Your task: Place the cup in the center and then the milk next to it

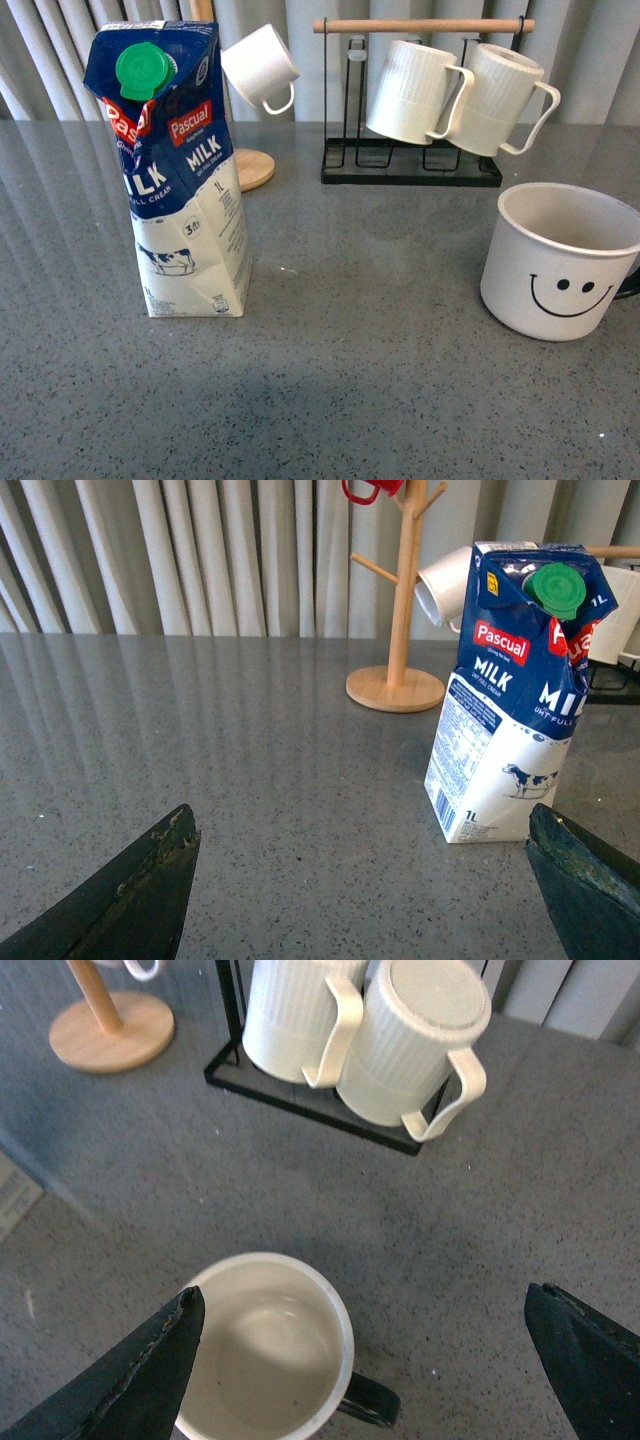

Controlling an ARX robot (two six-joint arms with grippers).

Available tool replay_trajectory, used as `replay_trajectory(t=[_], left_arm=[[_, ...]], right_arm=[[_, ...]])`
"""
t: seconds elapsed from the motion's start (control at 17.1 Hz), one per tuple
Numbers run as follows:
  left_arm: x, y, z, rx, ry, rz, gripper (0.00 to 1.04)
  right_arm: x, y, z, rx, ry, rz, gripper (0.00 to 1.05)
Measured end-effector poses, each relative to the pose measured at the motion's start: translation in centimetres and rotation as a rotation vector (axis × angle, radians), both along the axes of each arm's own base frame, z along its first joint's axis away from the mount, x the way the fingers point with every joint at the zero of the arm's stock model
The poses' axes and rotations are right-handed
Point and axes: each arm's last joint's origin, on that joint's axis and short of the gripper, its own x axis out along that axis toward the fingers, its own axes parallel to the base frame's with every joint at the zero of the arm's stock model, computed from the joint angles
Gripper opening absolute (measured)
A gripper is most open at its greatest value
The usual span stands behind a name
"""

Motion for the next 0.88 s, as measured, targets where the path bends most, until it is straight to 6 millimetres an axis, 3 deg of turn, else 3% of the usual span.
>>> replay_trajectory(t=[0.23,0.58,0.76,0.88], left_arm=[[0.0,0.0,0.0,0.0,0.0,0.0,0.98],[0.0,0.0,0.0,0.0,0.0,0.0,0.98],[0.0,0.0,0.0,0.0,0.0,0.0,0.98],[0.0,0.0,0.0,0.0,0.0,0.0,0.98]], right_arm=[[2.5,-0.5,-3.8,-0.095,0.167,0.085,0.98],[5.2,0.2,-5.8,-0.123,0.25,0.132,0.98],[5.0,0.2,-6.3,-0.136,0.271,0.182,0.87],[4.8,0.2,-6.6,-0.134,0.279,0.197,0.67]])
